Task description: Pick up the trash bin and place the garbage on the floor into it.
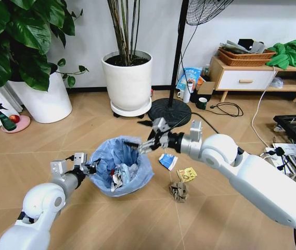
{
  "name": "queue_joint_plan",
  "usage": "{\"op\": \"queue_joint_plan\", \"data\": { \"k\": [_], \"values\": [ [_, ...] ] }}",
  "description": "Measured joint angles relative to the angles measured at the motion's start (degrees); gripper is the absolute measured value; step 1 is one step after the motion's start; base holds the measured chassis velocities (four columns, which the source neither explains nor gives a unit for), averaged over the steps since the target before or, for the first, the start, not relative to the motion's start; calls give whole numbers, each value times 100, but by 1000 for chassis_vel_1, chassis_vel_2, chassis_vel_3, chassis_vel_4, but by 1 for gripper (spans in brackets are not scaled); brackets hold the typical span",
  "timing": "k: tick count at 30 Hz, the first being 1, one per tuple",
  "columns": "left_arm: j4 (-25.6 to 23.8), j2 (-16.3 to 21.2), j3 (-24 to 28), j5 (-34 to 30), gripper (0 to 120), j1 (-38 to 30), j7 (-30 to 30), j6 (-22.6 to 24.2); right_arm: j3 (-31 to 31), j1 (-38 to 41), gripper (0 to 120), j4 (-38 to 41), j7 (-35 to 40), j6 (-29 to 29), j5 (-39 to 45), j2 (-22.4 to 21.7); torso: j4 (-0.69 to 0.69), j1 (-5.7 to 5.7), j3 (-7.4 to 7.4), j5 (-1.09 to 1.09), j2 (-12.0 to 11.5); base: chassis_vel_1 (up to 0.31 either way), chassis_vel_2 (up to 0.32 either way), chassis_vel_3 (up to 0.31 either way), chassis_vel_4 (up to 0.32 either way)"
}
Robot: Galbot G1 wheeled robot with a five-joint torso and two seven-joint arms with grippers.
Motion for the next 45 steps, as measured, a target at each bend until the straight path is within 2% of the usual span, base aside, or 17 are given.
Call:
{"op": "queue_joint_plan", "data": {
  "k": [3, 4, 7, 10, 14, 18, 22, 27, 30, 32, 33, 34, 36, 41, 43, 45],
  "values": [
    [22, -20, -5, 128, 0, 19, 25, -20, 306, -335, 100, 62, 1194, -347, 335, 14, 0, 0, 0, 0, 0, 0, 0, 0, 0],
    [22, -20, -5, 128, 0, 19, 25, -20, 306, -335, 100, 62, 1194, -347, 335, 14, 0, 0, 0, 0, 0, 0, 0, 0, 0],
    [22, -12, -50, 162, 0, 46, 34, -23, 725, -715, 100, 25, 1979, -715, 503, 6, 0, 0, 0, 0, 0, 0, 0, 0, 0],
    [22, 3, -100, 169, 0, 49, 39, -25, 966, -969, 100, -74, 2381, -827, 503, 5, 0, 0, 0, 1, 0, 0, 0, 0, 0],
    [16, 22, -153, 168, 0, 65, 43, -28, 1277, -1387, 100, -122, 2769, -939, 478, 27, 0, 0, 0, 1, 0, 0, 0, 0, 0],
    [13, 45, -177, 168, 0, 91, 45, -31, 1507, -1737, 100, -146, 2850, -991, 404, 24, 1, 0, 0, -1, 0, 0, 0, 0, 0],
    [-35, 80, -209, 153, 0, 146, 52, -32, 1989, -2364, 100, -303, 2882, -1125, 175, 53, -1, 0, -1, -1, 0, 0, 0, 0, 0],
    [-55, 79, -204, 152, 0, 168, 52, -32, 2137, -2662, 100, -555, 2912, -1187, 32, 210, 0, 0, -1, 0, 0, 0, 0, 0, 0],
    [-76, 84, -193, 147, 0, 182, 52, -32, 2195, -2798, 100, -886, 2550, -1204, -233, 315, 1, 0, -1, 0, 0, 0, 0, 0, 0],
    [-98, 102, -193, 136, 0, 196, 51, -32, 2242, -2879, 100, -1386, 1764, -990, -719, 372, 1, 0, 0, 2, 0, 0, 0, 0, 0],
    [-121, 123, -195, 128, 0, 222, 51, -32, 2271, -2887, 100, -1868, 980, -740, -1185, 409, 0, 0, 0, 1, 0, 0, 0, 0, 0],
    [-121, 123, -195, 128, 0, 222, 51, -32, 2271, -2887, 100, -1868, 980, -740, -1185, 409, 0, 0, 0, 1, 0, 0, 0, 0, 0],
    [-142, 133, -196, 125, 0, 255, 52, -33, 2237, -2801, 100, -2418, 413, -527, -1590, 470, 0, 0, 0, 0, 0, 0, 0, 0, 0],
    [-168, 109, -174, 126, 0, 277, 56, -33, 2058, -2561, 100, -3091, 125, -428, -1893, 614, 0, 0, 0, -2, 0, 0, 0, 0, 0],
    [-169, 109, -173, 127, 0, 278, 58, -33, 2050, -2549, 100, -3120, 104, -421, -1913, 622, 0, 0, 0, -2, 0, 0, 0, 0, 0],
    [-191, 134, -177, 115, 0, 286, 71, -33, 1972, -2430, 100, -3440, -289, -278, -2169, 701, 1, 0, 0, 0, 0, 0, 0, 0, 0]
  ]
}}
